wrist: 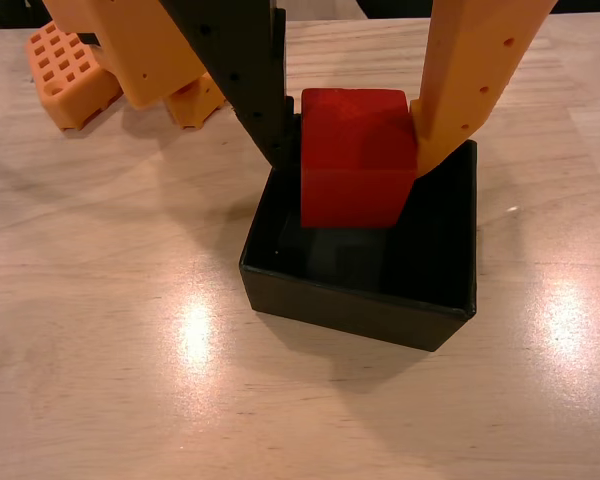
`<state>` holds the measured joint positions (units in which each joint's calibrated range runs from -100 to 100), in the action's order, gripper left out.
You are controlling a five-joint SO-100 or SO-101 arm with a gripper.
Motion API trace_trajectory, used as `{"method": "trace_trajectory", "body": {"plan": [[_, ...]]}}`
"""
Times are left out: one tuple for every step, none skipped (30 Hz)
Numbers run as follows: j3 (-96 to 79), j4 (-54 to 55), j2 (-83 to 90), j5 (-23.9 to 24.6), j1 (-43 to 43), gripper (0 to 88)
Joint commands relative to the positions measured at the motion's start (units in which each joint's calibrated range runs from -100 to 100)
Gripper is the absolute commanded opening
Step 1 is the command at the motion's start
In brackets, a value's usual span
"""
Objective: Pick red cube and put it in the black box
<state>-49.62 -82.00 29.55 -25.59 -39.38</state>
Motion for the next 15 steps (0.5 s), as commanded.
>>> {"method": "trace_trajectory", "body": {"plan": [[0.3,-0.1,1.8,0.1,0.4,11.4],[0.3,-0.1,1.8,0.2,0.4,14.3],[0.3,-0.1,1.8,0.9,0.4,16.9],[0.6,-0.1,1.8,1.5,0.4,19.4],[0.8,-0.1,1.8,1.7,0.4,21.7],[1.0,-0.1,1.8,1.8,0.4,23.5],[1.0,-0.2,1.8,1.8,0.4,25.1],[1.1,-0.2,1.9,1.8,0.4,26.4],[1.1,-0.2,1.9,1.8,0.4,27.3],[1.1,-0.2,1.9,2.1,0.4,28.0],[1.1,-0.2,1.9,2.4,0.4,28.3],[1.2,-0.2,1.9,2.6,0.4,28.2],[1.3,-0.2,1.9,2.6,0.4,28.2],[1.5,-0.3,2.0,2.6,0.6,27.8],[2.4,-1.1,2.4,2.9,1.2,27.6]]}}
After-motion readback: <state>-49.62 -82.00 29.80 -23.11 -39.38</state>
